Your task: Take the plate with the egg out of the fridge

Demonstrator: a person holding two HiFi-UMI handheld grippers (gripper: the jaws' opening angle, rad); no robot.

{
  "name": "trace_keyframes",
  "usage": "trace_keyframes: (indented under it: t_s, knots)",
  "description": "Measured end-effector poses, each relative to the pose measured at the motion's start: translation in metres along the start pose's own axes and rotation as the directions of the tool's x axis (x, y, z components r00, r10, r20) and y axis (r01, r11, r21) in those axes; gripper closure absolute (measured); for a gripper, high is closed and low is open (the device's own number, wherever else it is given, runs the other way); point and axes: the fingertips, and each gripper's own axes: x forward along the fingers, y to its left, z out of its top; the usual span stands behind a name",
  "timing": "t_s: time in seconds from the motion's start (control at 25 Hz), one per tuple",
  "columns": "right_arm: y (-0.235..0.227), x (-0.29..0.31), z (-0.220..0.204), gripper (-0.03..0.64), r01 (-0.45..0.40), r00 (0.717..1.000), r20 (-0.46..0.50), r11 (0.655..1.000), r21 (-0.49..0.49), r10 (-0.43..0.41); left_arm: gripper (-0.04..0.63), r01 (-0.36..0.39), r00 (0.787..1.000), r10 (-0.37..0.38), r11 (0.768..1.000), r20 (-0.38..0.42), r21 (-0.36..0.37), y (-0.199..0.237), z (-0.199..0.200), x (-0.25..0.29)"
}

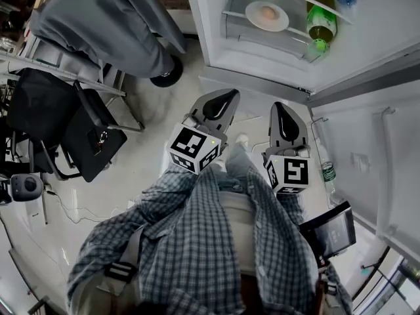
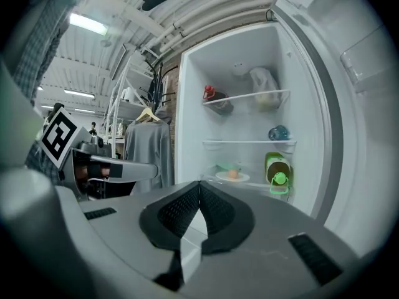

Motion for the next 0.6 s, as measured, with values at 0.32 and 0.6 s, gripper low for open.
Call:
trace_keyframes:
  t_s: [0.32,0.6]
  knots:
    - [-0.036,0.027,0.015,0.611,-0.042,0.999,0.012,0.999,-0.013,0.042,0.589,-0.026,1.0,0.026,1.0,0.014,-0.008,0.005,0.016,0.047]
    - [-0.049,0.045,0.016,0.611,-0.123,0.992,-0.011,0.992,-0.034,0.123,0.589,-0.053,0.998,0.053,0.998,0.013,-0.016,0.006,0.024,0.075]
